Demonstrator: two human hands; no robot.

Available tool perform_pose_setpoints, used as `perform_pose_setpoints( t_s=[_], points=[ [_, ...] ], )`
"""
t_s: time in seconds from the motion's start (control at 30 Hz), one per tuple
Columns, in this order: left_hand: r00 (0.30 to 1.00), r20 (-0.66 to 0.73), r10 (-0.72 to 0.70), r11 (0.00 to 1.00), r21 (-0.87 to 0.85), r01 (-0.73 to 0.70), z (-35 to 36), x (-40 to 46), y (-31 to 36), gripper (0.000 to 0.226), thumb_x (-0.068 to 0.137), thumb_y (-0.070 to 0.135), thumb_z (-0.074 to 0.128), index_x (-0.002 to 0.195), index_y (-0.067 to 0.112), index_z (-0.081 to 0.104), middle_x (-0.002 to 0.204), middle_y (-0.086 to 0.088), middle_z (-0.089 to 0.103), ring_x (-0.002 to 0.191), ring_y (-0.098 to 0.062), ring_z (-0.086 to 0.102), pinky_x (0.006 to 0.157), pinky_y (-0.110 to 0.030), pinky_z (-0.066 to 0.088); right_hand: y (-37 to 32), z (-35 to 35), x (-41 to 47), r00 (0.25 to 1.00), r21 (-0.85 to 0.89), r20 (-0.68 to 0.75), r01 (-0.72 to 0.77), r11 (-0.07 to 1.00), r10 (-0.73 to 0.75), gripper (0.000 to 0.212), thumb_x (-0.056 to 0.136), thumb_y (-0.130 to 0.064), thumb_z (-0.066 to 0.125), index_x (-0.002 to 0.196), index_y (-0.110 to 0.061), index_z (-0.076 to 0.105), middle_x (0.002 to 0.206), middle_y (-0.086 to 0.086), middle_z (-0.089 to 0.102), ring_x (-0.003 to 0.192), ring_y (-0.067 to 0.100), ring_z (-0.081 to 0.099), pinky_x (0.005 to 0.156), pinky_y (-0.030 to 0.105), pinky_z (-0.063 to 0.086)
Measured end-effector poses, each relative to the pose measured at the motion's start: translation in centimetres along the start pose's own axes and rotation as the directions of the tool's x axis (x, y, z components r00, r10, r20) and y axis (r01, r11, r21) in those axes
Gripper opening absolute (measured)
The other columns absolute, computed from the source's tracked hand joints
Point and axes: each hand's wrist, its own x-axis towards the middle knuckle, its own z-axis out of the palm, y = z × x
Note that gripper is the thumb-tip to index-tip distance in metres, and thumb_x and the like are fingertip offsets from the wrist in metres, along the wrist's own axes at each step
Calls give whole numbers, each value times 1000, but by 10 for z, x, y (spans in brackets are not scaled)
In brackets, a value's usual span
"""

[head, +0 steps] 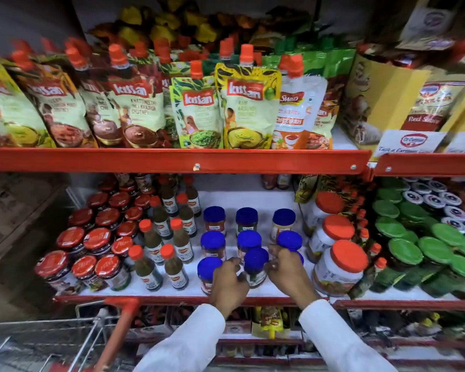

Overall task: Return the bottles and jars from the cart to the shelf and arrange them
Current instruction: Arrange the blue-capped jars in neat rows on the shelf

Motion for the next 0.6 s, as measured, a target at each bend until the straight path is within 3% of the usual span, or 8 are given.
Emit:
perform_pose_setpoints(
  t_s=[0.13,0.27,0.37,0.47,0.6],
  points=[
    [997,45,-61,996,-65,64,12,4,-2,39,88,-2,52,124,10,62,127,-4,66,123,-20,59,100,-31,48,3,2,3,999,38,34,29,999,-30,51,81,6,55,127,-15,57,113,8,70,93,25,67,77,34,55],
    [997,27,-68,983,-170,72,17,2,-2,41,86,-10,51,117,13,66,113,4,67,112,-12,59,92,-28,47,5,4,2,999,34,12,44,998,-44,46,80,8,55,121,-12,63,105,9,72,92,26,67,74,28,50],
    [997,28,-70,977,-201,74,16,1,0,42,85,-13,48,113,13,67,107,3,69,101,-14,61,86,-30,49,5,5,0,999,63,13,35,997,-35,40,79,6,59,116,-10,65,82,9,70,74,23,64,62,24,43],
    [997,52,-63,981,-183,71,11,-1,0,43,87,-11,47,120,12,64,111,5,66,102,-11,59,84,-25,43,6,5,-4,1000,87,16,5,996,-6,41,79,-2,68,119,-12,64,66,5,64,60,17,59,50,17,37],
    [994,79,-72,986,-145,83,6,0,-2,47,88,-9,45,126,12,61,121,0,67,103,-15,61,82,-24,44,1,6,-13,1000,131,13,-19,991,18,41,77,-7,75,116,-11,66,66,2,63,61,12,59,53,14,38]
  ],
)
